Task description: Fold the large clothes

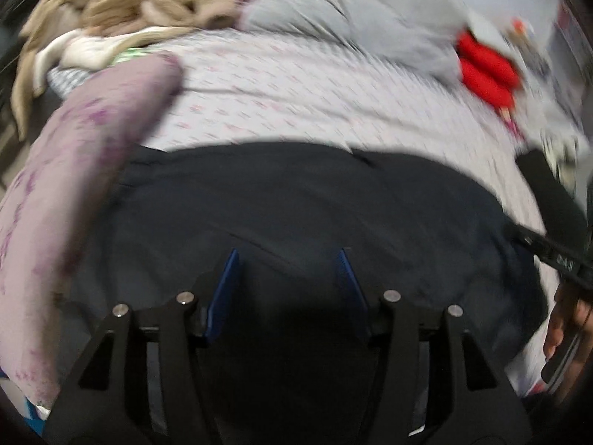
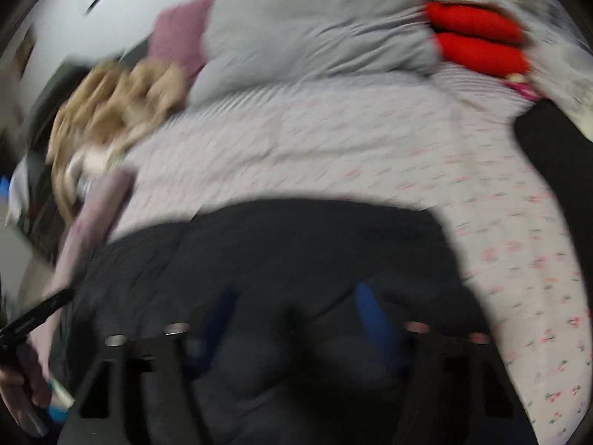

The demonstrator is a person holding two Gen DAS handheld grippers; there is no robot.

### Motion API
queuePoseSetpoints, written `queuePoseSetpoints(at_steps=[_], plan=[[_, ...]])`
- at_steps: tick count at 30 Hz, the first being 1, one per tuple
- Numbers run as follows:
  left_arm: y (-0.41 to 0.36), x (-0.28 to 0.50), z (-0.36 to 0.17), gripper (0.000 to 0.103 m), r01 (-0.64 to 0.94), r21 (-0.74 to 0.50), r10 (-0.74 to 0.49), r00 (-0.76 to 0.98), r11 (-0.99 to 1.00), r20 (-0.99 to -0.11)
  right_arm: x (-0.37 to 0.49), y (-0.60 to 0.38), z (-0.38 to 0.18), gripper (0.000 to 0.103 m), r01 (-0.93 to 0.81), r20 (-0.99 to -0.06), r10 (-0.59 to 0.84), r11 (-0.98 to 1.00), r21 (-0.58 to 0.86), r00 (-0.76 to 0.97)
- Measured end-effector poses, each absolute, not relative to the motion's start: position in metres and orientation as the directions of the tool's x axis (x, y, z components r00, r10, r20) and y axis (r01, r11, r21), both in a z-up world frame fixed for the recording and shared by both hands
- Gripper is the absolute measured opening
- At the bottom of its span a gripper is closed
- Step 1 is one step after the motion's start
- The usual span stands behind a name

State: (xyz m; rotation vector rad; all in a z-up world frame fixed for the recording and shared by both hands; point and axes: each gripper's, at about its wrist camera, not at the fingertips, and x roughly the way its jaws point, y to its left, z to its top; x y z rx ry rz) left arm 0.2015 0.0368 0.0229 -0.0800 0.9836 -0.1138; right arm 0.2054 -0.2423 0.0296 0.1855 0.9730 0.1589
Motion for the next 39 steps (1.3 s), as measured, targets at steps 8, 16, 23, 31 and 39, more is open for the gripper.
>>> queuePoseSetpoints(at_steps=[8, 16, 23, 31, 39], plan=[[0.025, 0.203, -0.009, 0.058, 0.066, -0.062, -0.087, 0.508, 0.996, -0.857, 0.195, -0.177, 0.007, 0.036, -0.171, -0.842, 0.251, 0.966, 0.191, 0.477], [0.022, 0.2, -0.03, 0.059, 0.043, -0.038, -0.054, 0.503, 0.998, -0.862, 0.201, -0.179, -0.032, 0.036, -0.159, -0.882, 0.198, 0.977, 0.142, 0.427], [0.021, 0.199, -0.031, 0.059, 0.048, -0.009, -0.033, 0.513, 0.999, -0.858, 0.203, -0.174, -0.037, 0.036, -0.16, -0.888, 0.182, 0.979, 0.125, 0.422], [0.078, 0.198, -0.013, 0.059, -0.068, -0.067, -0.023, 0.516, 0.995, -0.856, 0.204, -0.223, -0.01, 0.038, -0.075, -0.865, 0.161, 0.987, 0.142, 0.476], [0.139, 0.199, -0.032, 0.059, -0.214, -0.215, -0.094, 0.465, 0.953, -0.88, 0.205, -0.268, -0.02, 0.039, 0.051, -0.889, 0.142, 0.982, 0.181, 0.436]])
